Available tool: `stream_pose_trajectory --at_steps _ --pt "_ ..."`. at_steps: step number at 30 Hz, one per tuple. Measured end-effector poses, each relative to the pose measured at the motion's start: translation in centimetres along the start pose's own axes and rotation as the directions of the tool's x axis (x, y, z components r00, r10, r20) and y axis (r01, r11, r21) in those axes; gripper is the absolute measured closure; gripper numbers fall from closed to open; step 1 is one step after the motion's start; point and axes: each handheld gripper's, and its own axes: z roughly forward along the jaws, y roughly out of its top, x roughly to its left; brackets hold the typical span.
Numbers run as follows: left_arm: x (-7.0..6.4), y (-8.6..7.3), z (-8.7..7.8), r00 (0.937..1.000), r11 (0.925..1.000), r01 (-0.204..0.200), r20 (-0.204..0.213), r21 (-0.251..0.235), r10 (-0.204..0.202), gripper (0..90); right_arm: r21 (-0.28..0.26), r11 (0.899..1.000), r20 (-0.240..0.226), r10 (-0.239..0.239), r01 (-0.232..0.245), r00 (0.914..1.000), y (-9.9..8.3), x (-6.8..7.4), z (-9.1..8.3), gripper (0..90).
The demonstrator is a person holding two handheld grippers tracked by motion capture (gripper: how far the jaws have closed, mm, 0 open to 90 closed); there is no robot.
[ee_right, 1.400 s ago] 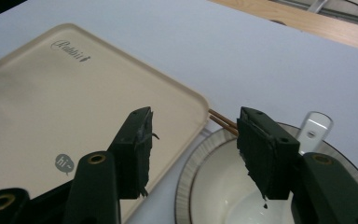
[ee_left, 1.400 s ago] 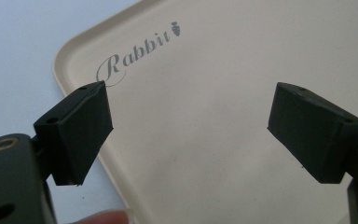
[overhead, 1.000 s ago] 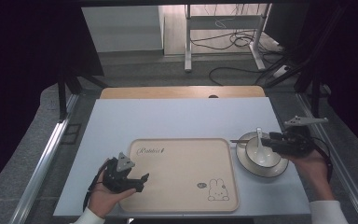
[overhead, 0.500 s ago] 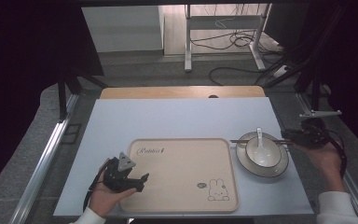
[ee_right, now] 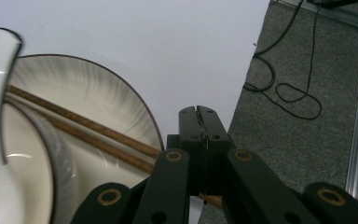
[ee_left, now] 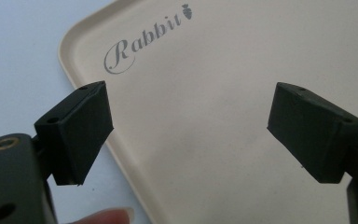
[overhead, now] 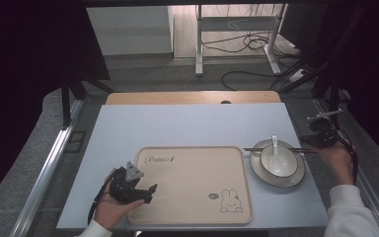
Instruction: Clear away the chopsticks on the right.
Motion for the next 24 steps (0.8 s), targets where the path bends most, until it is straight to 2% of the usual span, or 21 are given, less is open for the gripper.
stream_pose_trajectory --at_steps 1,7,11,24 --pt "0.0 0.0 0.0 1.0 1.0 0.0 -0.003 0.004 0.0 13.7 0.014 1.0 0.003 -0.005 0.005 1.0 0.0 -0.1 0.7 89.0" --pt "0.0 -0.1 0.0 1.0 1.0 0.004 -0.001 0.004 -0.004 13.8 0.057 0.998 0.016 -0.007 0.006 0.9998 -0.2 -0.4 2.1 89.0" --pt "0.0 -0.1 0.1 1.0 0.9999 -0.003 0.001 0.012 0.003 13.7 0.081 0.997 0.023 -0.005 0.003 0.9997 -0.6 -0.6 2.5 89.0" --pt "-0.2 0.0 0.0 0.9998 0.9999 -0.016 0.015 0.004 0.016 13.8 0.118 0.993 0.034 -0.014 0.01 0.9993 -2.0 0.0 1.8 89.0"
